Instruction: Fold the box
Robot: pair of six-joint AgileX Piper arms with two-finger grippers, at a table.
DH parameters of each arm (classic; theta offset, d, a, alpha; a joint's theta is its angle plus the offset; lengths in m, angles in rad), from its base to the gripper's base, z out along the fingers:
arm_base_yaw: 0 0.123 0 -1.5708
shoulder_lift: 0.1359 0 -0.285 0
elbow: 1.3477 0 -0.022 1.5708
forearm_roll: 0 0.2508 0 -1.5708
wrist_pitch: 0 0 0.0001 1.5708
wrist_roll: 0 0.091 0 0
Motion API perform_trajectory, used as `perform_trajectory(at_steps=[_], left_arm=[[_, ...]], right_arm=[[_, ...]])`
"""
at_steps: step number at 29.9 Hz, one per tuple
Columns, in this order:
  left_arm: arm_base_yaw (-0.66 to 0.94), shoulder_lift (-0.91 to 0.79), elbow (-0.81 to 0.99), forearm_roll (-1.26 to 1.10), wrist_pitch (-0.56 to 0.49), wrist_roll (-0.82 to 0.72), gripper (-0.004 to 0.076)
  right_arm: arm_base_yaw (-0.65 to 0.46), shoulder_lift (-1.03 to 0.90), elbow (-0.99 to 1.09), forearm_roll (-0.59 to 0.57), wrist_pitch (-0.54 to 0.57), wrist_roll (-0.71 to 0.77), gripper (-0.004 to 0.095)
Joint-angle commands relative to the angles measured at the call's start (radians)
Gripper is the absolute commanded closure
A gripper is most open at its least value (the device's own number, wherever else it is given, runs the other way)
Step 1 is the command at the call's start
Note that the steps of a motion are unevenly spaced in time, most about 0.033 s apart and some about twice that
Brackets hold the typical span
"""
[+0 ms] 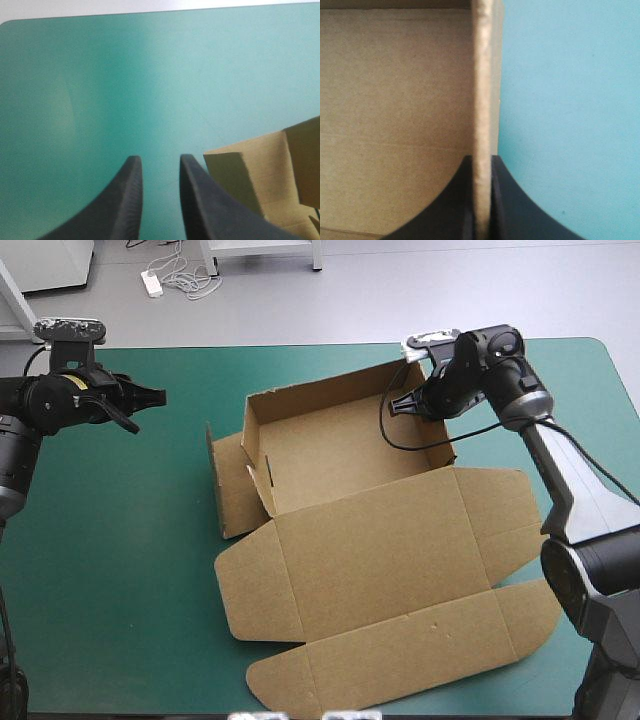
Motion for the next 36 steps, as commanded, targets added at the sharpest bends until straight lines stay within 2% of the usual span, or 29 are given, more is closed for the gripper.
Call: perform_trajectory(at_steps=[1,3,6,10,13,16,19,23,30,36], left_arm=[[0.043,-0.030,-0.011,-0.027,-0.095,0.000,0.0685],[0.087,-0.025,-0.001,-0.047,-0.109,0.007,0.0731],[0.179,-0.009,0.018,-0.162,-0.126,0.097,0.0717],[0.335,0.032,0.087,-0.478,-0.158,0.297,0.0713],[0.421,0.090,0.147,-0.763,-0.141,0.521,0.0713],[0.462,0.159,0.203,-1.029,-0.072,0.731,0.0713],[0.457,0.231,0.239,-1.187,-0.023,0.868,0.0713],[0.437,0.309,0.251,-1.368,0.102,1.013,0.0713],[0.370,0.351,0.251,-1.611,0.310,1.225,0.0713],[0.297,0.351,0.249,-1.640,0.383,1.261,0.0713]], right_arm=[[-0.006,-0.121,-0.083,0.008,0.010,-0.003,0.0927],[-0.006,-0.151,-0.103,-0.016,0.032,-0.001,0.0927],[-0.006,-0.186,-0.129,-0.041,0.049,0.008,0.0927],[-0.006,-0.232,-0.142,-0.046,0.049,0.027,0.0927],[-0.006,-0.263,-0.142,-0.046,0.049,0.029,0.0927],[-0.006,-0.287,-0.142,-0.041,0.049,0.031,0.0927],[-0.006,-0.305,-0.142,-0.032,0.049,0.033,0.0927],[-0.006,-0.321,-0.142,-0.028,0.049,0.036,0.0927],[-0.006,-0.325,-0.142,-0.028,0.024,0.045,0.0927],[-0.006,-0.325,-0.142,-0.008,-0.007,0.045,0.0927]])
